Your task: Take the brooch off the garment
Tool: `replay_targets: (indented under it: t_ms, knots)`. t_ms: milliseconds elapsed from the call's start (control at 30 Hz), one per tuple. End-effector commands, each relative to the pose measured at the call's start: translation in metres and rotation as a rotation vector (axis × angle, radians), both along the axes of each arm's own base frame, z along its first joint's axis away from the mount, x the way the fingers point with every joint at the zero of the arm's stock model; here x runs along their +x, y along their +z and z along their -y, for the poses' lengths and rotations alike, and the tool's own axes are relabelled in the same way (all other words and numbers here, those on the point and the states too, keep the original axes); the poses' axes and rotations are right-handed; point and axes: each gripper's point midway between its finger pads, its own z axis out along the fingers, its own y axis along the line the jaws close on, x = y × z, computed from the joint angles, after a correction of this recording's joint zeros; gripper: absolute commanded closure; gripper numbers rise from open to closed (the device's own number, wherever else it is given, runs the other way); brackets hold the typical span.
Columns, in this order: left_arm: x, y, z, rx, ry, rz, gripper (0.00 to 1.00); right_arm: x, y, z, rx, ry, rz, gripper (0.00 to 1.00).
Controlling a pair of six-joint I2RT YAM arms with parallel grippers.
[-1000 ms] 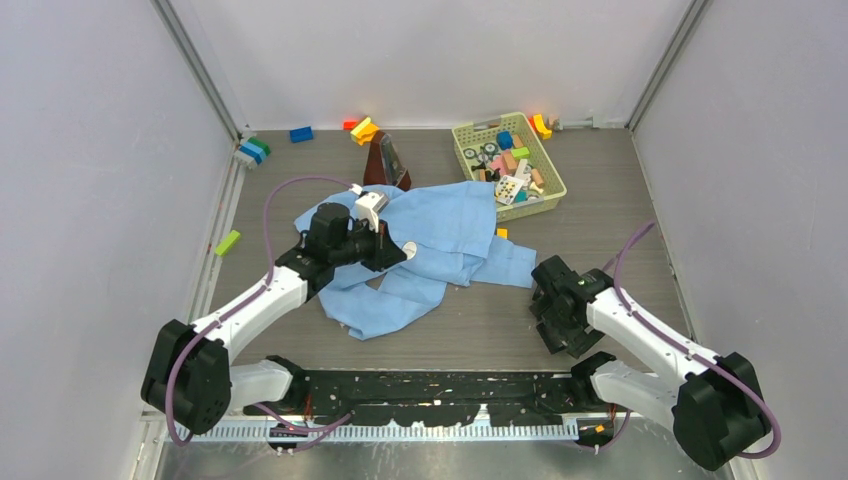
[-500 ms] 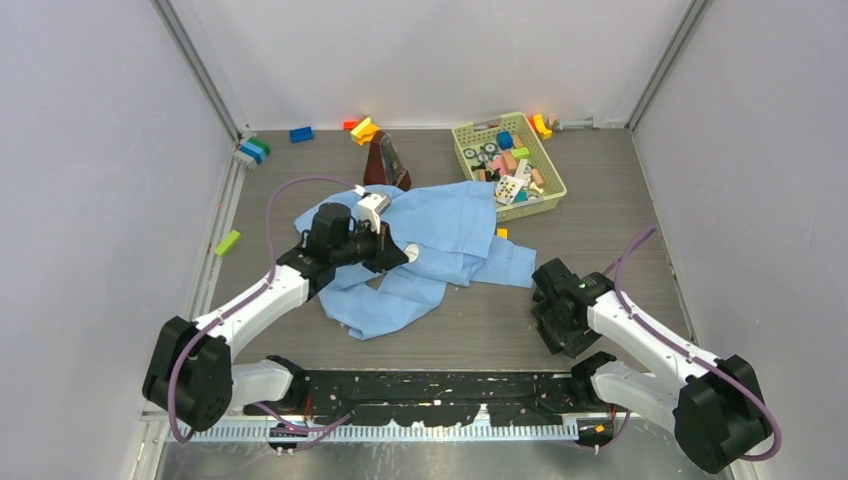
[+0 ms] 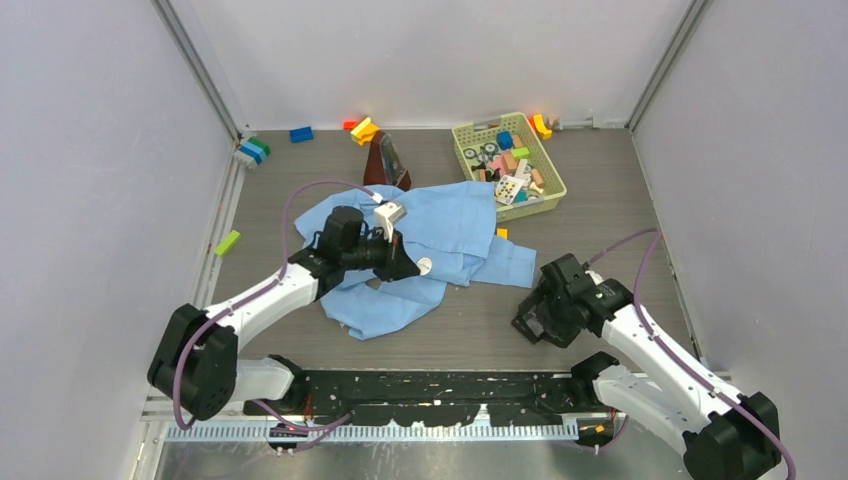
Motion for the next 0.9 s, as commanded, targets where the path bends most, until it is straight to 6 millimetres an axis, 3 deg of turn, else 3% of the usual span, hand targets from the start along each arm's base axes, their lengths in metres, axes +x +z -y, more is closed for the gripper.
replay_targets:
  t_ms: [0, 67, 200, 267, 300, 333, 367, 500, 667, 867]
  knots:
    - [-0.001, 0.02, 0.016, -0.055, -0.075, 0.08, 1.0, 0.02, 0.031, -0.055, 0.235, 0.207, 0.136, 0.44]
    - [-0.005, 0.018, 0.02, -0.073, -0.085, 0.063, 1.0, 0.034, 0.046, -0.082, 0.341, 0.307, 0.239, 0.44]
    - [-0.019, 0.015, 0.025, -0.061, -0.101, 0.075, 1.0, 0.052, 0.062, -0.115, 0.455, 0.427, 0.381, 0.44]
    - [-0.022, 0.016, 0.02, -0.044, -0.082, 0.105, 1.0, 0.06, 0.064, -0.127, 0.462, 0.481, 0.396, 0.45]
    - [-0.024, 0.017, 0.018, -0.04, -0.073, 0.12, 1.0, 0.059, 0.055, -0.133, 0.445, 0.522, 0.368, 0.45]
    - [-0.025, 0.017, 0.017, -0.035, -0.066, 0.139, 1.0, 0.065, 0.062, -0.14, 0.448, 0.546, 0.388, 0.45]
    - [-0.027, 0.018, 0.017, -0.025, -0.065, 0.163, 1.0, 0.063, 0.053, -0.147, 0.433, 0.591, 0.357, 0.46]
    - [-0.023, -0.001, 0.016, 0.103, -0.005, 0.26, 1.0, 0.068, 0.056, -0.178, 0.466, 0.699, 0.367, 0.48]
    - [-0.021, -0.015, 0.015, 0.118, 0.008, 0.339, 1.0, 0.063, 0.066, -0.197, 0.502, 0.768, 0.363, 0.52]
    - [-0.024, -0.032, 0.019, 0.152, -0.024, 0.301, 1.0, 0.057, 0.075, -0.196, 0.527, 0.767, 0.389, 0.52]
